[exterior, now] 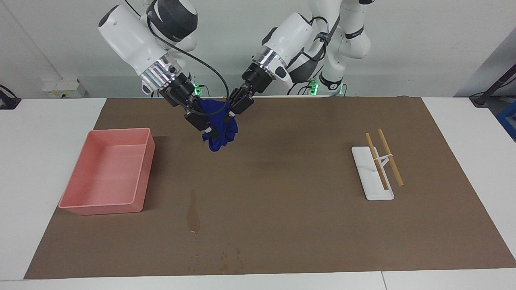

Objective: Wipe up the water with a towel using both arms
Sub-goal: 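Grasp the towel with the right gripper from the left gripper, then open the left gripper and withdraw it while the right gripper holds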

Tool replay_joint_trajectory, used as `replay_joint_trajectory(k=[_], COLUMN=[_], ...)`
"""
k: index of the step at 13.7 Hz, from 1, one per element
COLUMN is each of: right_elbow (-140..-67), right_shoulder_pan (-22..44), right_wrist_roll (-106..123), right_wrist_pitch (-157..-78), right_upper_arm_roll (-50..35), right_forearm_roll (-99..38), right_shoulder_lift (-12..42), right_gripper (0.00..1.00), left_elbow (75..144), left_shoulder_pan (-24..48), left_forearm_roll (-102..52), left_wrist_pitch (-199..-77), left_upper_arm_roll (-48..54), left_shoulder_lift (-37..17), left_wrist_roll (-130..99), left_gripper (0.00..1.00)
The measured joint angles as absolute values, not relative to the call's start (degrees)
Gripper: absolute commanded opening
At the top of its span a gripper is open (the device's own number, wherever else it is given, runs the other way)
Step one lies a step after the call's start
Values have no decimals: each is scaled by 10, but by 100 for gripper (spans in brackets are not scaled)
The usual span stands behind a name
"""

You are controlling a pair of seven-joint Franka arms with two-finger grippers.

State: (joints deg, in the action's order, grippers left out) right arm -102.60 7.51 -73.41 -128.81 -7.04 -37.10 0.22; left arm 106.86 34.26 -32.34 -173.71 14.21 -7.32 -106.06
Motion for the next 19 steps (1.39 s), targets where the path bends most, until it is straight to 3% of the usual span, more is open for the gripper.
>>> replay_joint_trajectory(k=[8,9,10,16,19], right_elbow=[-1029,-1029,-1029,-1029,-1029], right_shoulder_pan=[76,76,76,80,81], right_wrist_roll=[-734,-732,-728,-689,-640], right_wrist_pitch=[-1288,-1288,-1288,-1285,-1257], right_upper_arm_roll=[-70,-70,-70,-72,-71], right_forearm_roll=[-371,-371,-371,-371,-357], right_shoulder_lift=[0,0,0,0,0], right_gripper=[0,0,0,0,0], left_elbow=[1068,1068,1068,1068,1059], left_shoulder_pan=[343,343,343,336,287], left_forearm_roll=[-323,-323,-323,-323,-323], left_wrist_pitch=[-1739,-1739,-1739,-1705,-1650], left_upper_arm_roll=[142,142,142,134,127], left_shoulder_lift=[-73,-73,-73,-73,-73], left_wrist_roll=[-1061,-1061,-1061,-1062,-1036], left_gripper=[2,61,100,100,100])
